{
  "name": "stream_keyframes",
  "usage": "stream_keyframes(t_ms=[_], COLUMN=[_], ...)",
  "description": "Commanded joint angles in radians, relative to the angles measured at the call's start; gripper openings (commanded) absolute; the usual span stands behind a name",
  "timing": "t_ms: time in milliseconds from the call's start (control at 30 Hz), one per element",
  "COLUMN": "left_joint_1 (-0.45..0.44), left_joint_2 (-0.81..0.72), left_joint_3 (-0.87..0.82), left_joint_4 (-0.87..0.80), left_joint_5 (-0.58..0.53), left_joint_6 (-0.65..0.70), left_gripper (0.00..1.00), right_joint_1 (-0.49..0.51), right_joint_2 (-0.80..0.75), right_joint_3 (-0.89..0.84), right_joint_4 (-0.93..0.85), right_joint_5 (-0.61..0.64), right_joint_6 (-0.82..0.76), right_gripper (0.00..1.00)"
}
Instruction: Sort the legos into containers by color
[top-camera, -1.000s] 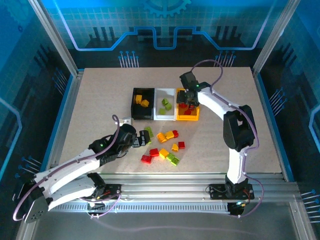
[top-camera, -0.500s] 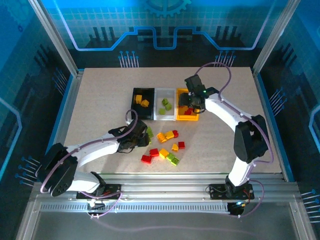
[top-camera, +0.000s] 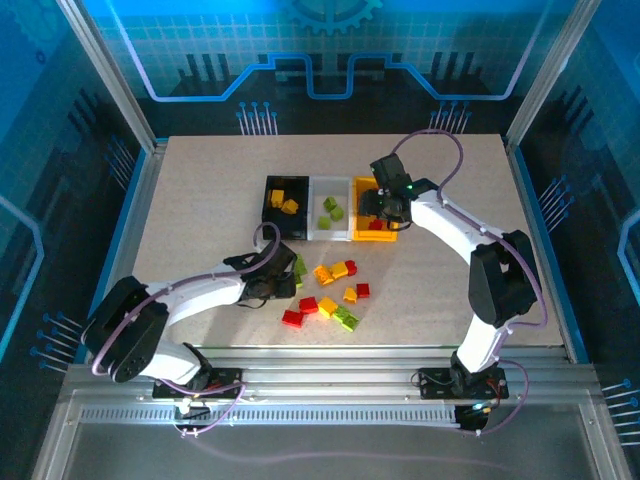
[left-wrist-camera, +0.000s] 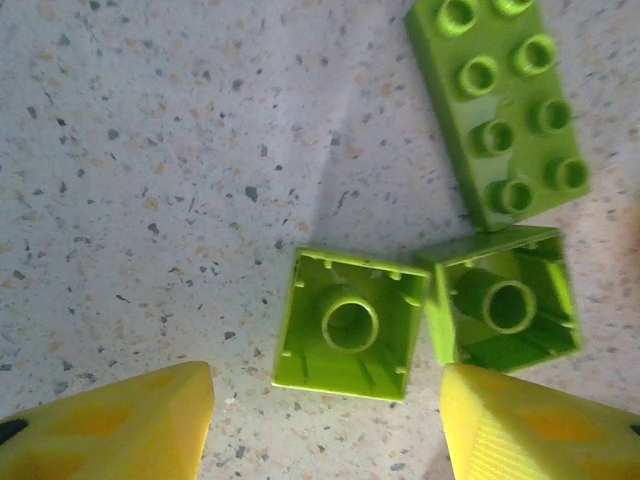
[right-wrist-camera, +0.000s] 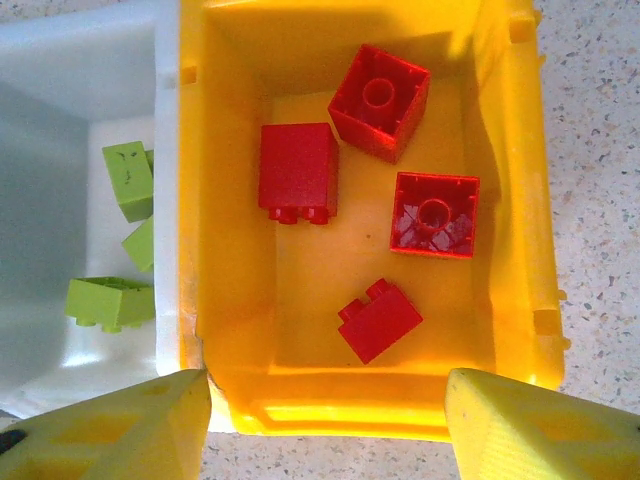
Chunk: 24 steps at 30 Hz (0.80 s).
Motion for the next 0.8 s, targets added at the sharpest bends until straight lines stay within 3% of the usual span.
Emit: stream_keyframes(t_ms=[0,267,400,533,767], left_joint_1=[0.019,0.046,0.046,0.045,0.009], left_joint_2=[0.059,0.141,0.16,0.123,0.004], left_joint_3=[0.038,0.078,0.104,0.09,0.216], left_joint_4=[0.019,0.118,0.11,0.097,0.047], left_joint_5=[0.001,-0.06,-0.058,-0.031,0.008], left_joint_6=[0.024,0.06,0.071,0.061,0.084], left_gripper=[0.61,0.56,0.44,0.31,0.27], right_joint_1=[-0.015,-0.026,-0.032,-0.036,-0.034], right_joint_2=[-0.028,-0.047,-0.05,-0.057,-0.129], right_joint_3=[-0.013,-0.028,-0.035,-0.041,-0.111], right_joint_4=[0.017,0.027,0.027,0.031,0.065], right_joint_5=[-0.006,-0.012,-0.017,-0.02,-0.053], right_joint_6=[0.017,0.013,0.013,0.016,0.034], right_gripper=[0.65,0.65,0.65,0.65,0.64])
